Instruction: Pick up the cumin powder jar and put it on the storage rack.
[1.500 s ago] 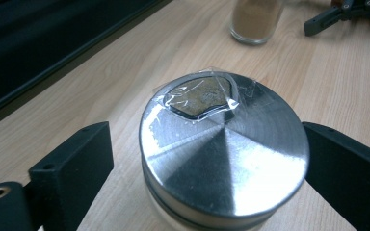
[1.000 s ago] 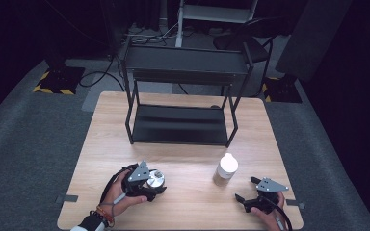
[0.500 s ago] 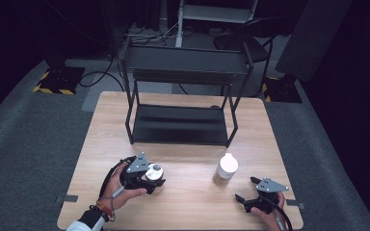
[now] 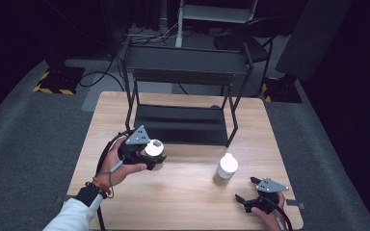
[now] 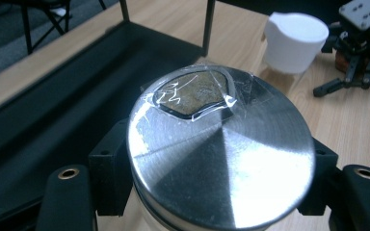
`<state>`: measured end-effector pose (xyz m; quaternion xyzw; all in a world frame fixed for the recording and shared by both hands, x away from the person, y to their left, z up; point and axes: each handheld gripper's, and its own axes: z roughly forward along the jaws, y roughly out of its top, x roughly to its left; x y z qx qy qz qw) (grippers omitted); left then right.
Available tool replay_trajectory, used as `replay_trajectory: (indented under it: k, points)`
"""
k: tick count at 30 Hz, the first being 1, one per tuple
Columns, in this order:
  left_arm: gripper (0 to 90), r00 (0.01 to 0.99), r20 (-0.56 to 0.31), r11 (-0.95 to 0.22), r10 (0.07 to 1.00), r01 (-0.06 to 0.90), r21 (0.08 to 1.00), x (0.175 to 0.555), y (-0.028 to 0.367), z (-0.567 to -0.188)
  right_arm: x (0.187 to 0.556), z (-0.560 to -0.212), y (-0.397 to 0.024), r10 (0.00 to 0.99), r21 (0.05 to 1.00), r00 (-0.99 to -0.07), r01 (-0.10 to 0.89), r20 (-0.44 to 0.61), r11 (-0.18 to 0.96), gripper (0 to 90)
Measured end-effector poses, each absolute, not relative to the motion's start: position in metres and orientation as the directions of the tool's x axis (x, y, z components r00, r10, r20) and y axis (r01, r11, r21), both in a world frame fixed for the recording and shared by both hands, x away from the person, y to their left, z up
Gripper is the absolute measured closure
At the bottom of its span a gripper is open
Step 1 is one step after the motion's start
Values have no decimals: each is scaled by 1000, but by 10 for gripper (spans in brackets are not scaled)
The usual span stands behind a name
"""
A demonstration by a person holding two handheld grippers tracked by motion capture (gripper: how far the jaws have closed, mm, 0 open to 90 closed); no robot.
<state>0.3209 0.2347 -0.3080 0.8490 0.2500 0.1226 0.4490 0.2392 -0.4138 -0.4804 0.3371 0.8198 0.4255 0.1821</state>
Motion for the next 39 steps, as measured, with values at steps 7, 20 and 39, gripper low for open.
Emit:
replay_trajectory:
  k: [7, 20, 39]
  points:
    - [310, 840, 7, -460, 543, 290, 839, 336, 233, -269, 239, -480, -414, 708, 820, -706, 398, -11, 410, 0]
    - [310, 849, 29, -433, 527, 239, 869, 369, 225, -210, 239, -480, -414, 708, 821, -706, 398, -11, 410, 0]
    - [310, 856, 36, -420, 516, 216, 881, 417, 219, -147, 240, -480, -414, 705, 821, -709, 397, -11, 411, 0]
